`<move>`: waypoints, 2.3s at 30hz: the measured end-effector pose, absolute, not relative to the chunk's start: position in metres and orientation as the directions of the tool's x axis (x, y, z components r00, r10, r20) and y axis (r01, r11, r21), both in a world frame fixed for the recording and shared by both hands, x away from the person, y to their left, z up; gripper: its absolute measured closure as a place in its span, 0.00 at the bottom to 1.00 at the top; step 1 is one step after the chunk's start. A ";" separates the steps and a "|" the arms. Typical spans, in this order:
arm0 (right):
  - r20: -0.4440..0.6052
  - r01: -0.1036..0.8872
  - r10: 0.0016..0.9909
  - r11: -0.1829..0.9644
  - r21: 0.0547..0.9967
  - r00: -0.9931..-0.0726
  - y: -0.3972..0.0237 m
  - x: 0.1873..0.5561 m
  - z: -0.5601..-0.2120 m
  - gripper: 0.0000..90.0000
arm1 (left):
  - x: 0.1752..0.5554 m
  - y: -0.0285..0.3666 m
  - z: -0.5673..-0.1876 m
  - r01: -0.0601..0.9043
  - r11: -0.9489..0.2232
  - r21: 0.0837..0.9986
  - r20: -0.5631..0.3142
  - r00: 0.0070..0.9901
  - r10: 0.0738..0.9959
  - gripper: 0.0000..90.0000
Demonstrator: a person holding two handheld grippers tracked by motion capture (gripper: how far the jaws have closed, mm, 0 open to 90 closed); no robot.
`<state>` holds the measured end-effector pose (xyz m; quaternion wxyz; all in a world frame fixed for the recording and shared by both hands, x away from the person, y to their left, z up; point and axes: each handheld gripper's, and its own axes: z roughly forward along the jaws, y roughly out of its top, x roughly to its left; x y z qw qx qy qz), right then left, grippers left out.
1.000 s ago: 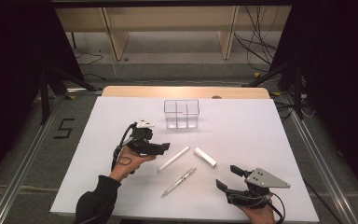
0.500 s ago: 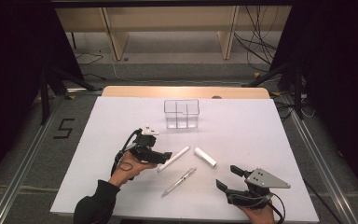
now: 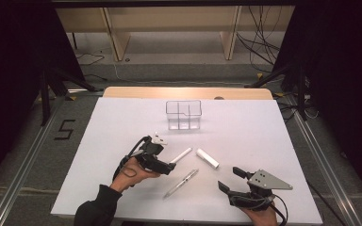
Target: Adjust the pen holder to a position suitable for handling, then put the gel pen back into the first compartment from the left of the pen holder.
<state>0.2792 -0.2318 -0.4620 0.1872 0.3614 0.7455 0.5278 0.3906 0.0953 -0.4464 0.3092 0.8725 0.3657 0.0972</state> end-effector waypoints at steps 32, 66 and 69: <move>0.092 0.337 0.725 0.200 0.920 -0.682 -0.227 0.278 -0.463 0.29 | 0.391 0.085 -0.460 0.578 -0.634 0.514 -0.015 0.745 0.666 0.50; 0.088 0.335 0.728 0.201 0.920 -0.680 -0.228 0.277 -0.462 0.29 | 0.346 0.055 -0.462 0.488 -0.737 0.467 -0.067 0.851 0.521 0.65; 0.088 0.335 0.728 0.201 0.920 -0.680 -0.227 0.277 -0.462 0.29 | 0.345 0.054 -0.464 0.485 -0.739 0.467 -0.042 0.847 0.529 0.69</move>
